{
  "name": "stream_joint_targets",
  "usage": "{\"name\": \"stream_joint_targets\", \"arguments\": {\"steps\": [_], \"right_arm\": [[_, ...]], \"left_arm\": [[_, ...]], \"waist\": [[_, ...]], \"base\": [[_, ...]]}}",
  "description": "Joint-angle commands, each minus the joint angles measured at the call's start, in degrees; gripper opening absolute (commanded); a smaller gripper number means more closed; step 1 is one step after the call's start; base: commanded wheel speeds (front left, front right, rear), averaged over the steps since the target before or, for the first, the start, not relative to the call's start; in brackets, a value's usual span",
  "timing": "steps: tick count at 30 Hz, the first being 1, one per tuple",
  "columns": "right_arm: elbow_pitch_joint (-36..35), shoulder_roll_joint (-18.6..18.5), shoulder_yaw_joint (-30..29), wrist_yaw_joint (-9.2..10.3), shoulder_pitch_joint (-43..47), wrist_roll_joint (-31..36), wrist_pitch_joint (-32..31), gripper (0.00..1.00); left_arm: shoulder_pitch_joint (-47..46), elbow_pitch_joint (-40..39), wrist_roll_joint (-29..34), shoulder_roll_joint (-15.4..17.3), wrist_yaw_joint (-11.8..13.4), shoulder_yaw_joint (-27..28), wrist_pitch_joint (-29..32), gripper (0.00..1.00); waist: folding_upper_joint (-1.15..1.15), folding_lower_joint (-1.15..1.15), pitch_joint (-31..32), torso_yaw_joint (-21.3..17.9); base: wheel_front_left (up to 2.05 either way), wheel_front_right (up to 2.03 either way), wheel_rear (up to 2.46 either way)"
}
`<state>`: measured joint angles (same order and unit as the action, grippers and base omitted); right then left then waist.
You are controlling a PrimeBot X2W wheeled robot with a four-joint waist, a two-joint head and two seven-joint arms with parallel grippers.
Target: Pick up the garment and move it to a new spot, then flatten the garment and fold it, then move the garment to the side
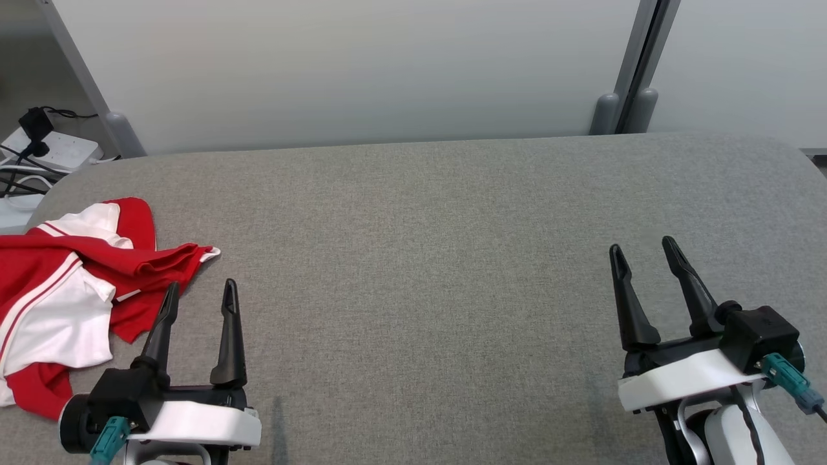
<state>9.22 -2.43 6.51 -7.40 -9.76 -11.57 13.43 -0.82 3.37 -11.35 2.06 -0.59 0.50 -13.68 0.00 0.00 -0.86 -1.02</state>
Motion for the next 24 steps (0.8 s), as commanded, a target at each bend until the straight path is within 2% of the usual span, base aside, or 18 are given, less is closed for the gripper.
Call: {"name": "stream_joint_targets", "arguments": {"steps": [1,4,15,24], "right_arm": [[-1.6,-0.4,1.1,-0.09,-2.3,2.1,1.1,1.0],[-1.4,-0.4,1.1,-0.09,-2.5,3.7,1.6,1.0],[-0.7,-0.4,1.2,-0.09,-2.4,3.7,1.6,1.0],[0.1,-0.4,1.1,-0.09,-2.1,3.6,1.6,1.0]], "left_arm": [[-3.3,-1.7,2.7,0.8,0.7,1.8,-0.9,1.0],[-3.3,-1.3,4.3,0.8,0.8,1.8,-1.3,1.0],[-3.5,1.6,2.7,0.8,0.1,1.7,-1.3,1.0],[-3.4,3.5,2.1,0.8,0.5,1.5,-1.3,1.0]], "waist": [[0.0,0.0,0.0,0.0],[0.0,0.0,-0.1,-0.1],[0.0,0.0,-0.2,-0.2],[0.0,0.0,0.2,-0.1]], "base": [[0.0,0.0,0.0],[0.0,0.0,0.0],[0.0,0.0,0.0],[0.0,0.0,0.0]]}}
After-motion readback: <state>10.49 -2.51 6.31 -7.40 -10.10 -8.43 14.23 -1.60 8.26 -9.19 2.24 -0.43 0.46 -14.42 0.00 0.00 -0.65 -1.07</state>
